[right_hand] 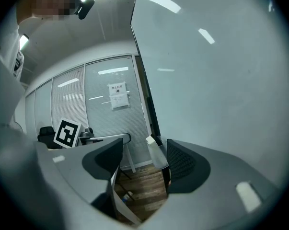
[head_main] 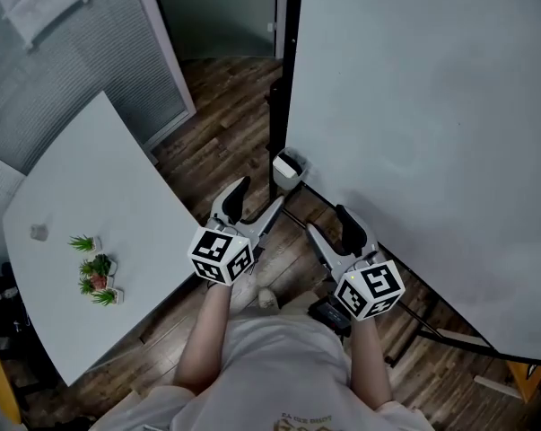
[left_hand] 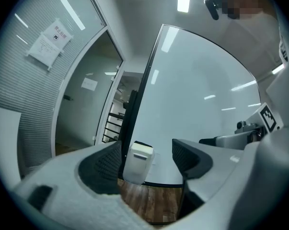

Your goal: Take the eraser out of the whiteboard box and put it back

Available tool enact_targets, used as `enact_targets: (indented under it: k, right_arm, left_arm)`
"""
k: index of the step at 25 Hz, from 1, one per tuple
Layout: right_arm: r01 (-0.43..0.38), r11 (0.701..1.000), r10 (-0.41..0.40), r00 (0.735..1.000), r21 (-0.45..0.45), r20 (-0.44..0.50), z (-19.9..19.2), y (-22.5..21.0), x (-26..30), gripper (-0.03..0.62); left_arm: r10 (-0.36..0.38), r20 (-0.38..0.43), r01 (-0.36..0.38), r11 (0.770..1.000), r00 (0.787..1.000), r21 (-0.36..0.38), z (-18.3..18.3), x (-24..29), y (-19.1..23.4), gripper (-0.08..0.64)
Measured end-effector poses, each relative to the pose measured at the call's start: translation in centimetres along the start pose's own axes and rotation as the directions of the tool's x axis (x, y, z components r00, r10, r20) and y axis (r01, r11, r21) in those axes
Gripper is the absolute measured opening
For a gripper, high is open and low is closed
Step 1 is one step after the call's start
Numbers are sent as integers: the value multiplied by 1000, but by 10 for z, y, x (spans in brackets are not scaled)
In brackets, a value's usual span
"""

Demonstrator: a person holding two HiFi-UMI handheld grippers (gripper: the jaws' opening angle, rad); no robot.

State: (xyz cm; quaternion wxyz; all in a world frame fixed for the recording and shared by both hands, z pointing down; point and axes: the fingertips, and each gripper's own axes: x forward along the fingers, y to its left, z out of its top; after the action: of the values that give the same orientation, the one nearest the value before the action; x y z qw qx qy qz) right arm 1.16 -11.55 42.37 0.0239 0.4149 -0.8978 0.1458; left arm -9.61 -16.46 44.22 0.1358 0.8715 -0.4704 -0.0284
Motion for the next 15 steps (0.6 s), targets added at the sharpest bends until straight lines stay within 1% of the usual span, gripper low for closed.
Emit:
enact_targets:
  k: [7, 12, 15]
  right_arm:
    - [4, 1000, -4, 1000, -14, -12, -2, -1, 13, 287]
    - [-3, 1000, 3, 1000, -13, -11, -2, -9, 20, 287]
    - [-7, 1000, 7, 1000, -9, -5, 0, -14, 24, 287]
  left_arm:
    - [-16, -22, 16, 1000, 1000, -8, -9, 14, 5, 316]
    - [-17, -28, 17, 1000, 999, 16, -8, 25, 6, 313]
    - [-12, -48, 14, 999, 999, 40, -14, 31, 5, 309]
